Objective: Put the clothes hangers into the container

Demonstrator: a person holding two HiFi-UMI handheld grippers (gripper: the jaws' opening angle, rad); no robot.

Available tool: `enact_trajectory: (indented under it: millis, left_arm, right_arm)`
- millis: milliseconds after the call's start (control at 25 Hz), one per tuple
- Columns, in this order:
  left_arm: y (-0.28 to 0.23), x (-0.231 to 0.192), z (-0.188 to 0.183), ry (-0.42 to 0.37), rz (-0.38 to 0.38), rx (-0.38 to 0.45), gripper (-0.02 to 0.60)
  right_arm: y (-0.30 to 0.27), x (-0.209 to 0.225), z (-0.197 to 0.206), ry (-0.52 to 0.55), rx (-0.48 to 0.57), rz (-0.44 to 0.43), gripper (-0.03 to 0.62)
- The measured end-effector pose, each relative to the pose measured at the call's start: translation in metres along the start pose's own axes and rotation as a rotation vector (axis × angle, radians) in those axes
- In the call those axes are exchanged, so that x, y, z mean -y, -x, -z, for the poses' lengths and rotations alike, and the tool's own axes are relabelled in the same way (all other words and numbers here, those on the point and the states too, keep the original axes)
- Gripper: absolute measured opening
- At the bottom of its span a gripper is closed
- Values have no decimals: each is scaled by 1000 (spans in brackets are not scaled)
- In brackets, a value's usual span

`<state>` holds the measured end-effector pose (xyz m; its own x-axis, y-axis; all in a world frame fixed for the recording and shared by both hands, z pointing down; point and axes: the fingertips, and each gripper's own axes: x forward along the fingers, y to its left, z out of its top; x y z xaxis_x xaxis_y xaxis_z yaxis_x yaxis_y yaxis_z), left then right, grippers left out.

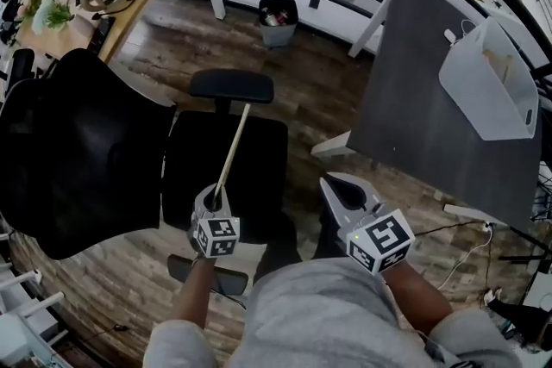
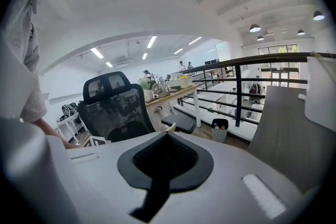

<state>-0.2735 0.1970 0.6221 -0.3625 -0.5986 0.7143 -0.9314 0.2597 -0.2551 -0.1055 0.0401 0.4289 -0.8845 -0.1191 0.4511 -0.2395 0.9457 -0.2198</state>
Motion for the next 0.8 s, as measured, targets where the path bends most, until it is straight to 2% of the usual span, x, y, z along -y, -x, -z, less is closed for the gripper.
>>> enact_trajectory:
  millis: [120, 440, 600, 800]
  left_arm:
    - [24, -1, -45, -40, -5, 88, 6]
    - [68, 47, -181, -56, 97, 270, 8]
    - [82, 84, -249, -83, 171, 356, 8]
    - [105, 142, -352, -110, 295, 489, 8]
  right_arm:
    - [14, 23, -17, -1, 50, 19, -2]
    - [87, 104, -52, -21, 177, 160, -2]
    - [124, 135, -57, -24, 208, 222, 0]
    - [183, 181, -60, -42, 241, 292, -2]
